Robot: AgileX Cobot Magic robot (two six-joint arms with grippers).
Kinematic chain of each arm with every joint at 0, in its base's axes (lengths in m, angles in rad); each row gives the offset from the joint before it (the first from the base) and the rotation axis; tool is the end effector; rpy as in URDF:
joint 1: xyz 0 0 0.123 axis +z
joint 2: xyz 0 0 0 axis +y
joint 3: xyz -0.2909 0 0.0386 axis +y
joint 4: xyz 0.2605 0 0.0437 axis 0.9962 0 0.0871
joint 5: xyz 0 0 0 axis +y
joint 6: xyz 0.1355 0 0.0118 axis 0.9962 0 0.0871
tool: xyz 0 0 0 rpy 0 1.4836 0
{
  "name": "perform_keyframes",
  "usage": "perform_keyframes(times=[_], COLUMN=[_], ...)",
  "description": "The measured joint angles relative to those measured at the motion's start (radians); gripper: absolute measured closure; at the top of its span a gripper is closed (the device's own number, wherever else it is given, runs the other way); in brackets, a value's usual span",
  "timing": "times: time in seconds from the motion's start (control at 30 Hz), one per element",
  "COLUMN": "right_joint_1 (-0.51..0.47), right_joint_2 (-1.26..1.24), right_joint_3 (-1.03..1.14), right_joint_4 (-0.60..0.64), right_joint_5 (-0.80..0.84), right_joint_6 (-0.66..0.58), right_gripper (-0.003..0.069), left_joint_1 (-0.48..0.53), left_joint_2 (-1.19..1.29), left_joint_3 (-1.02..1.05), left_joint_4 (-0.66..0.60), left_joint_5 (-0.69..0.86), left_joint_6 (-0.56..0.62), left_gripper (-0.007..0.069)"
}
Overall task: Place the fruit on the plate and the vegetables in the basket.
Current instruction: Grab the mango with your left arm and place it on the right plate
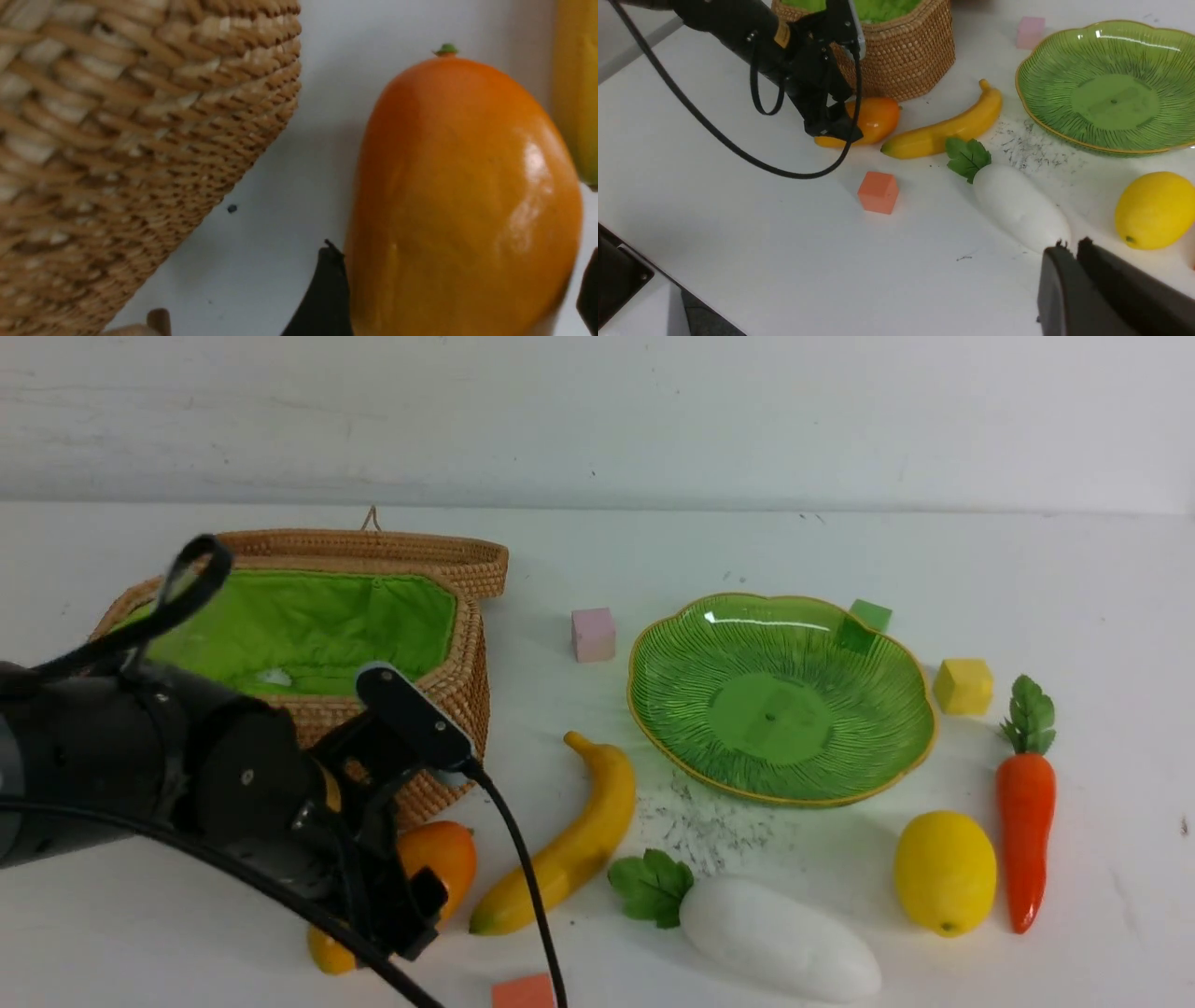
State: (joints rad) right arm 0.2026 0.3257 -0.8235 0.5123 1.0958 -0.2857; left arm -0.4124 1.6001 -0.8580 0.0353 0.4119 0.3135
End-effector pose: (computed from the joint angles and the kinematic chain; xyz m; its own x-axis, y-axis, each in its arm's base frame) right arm 0.0418 0.0691 0.3618 -0.4091 -0.1152 -0.9052 -0.5793 0.7993 0.1600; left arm 0.3071 -0.1322 0.1497 -0.6209 0.6416 -0.4503 0.6431 0.7454 0.1754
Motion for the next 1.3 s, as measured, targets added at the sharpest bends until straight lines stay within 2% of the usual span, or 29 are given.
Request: perform_keyframes(times=[0.07,0.17,0.33,0.53,0.67,0.8,0.97,1.0,1.17,1.3], right_joint_1=[0.000,0.000,0.000,0.000,0.000,0.000,0.000,0.000,0.000,0.000], right_joint_2=[0.000,0.000,0.000,0.000,0.000,0.000,0.000,0.000,0.000,0.000], right_joint_3=[0.000,0.000,0.000,0.000,0.000,0.000,0.000,0.000,0.000,0.000], right_joint_4=[0.000,-0.001,-0.001,-0.001,-0.001,-0.001,-0.001,-0.003,-0.103,-0.242], right_joint_5=[0.000,0.000,0.000,-0.001,-0.007,-0.023,-0.100,-0.134,-0.263,-0.331], right_joint_6=[0.000,-0.001,-0.011,-0.023,-0.026,-0.026,-0.026,-0.026,0.003,0.085], right_gripper=[0.0607,0.0604,0.0601,0.0594,0.0589,0.0587,0.0585,0.0585,0.0585,0.0584], left_joint_1=[0.000,0.000,0.000,0.000,0.000,0.000,-0.037,-0.065,-0.205,-0.248], left_joint_2=[0.014,0.046,0.051,0.008,-0.117,-0.256,-0.302,-0.283,-0.105,0.087], left_joint_3=[0.000,-0.006,-0.011,-0.020,-0.054,-0.099,-0.184,-0.209,-0.345,-0.468], left_joint_4=[0.008,0.021,0.023,0.024,-0.026,-0.191,-0.477,-0.562,-0.804,-0.919], left_joint_5=[-0.012,-0.026,-0.015,0.116,0.230,0.276,0.171,0.110,-0.080,-0.175], left_joint_6=[0.000,0.001,0.001,0.001,0.000,0.021,0.191,0.284,0.540,0.633], left_gripper=[-0.0011,0.0048,0.0053,0.0053,0.0053,0.0053,0.0053,0.0053,0.0053,0.0053])
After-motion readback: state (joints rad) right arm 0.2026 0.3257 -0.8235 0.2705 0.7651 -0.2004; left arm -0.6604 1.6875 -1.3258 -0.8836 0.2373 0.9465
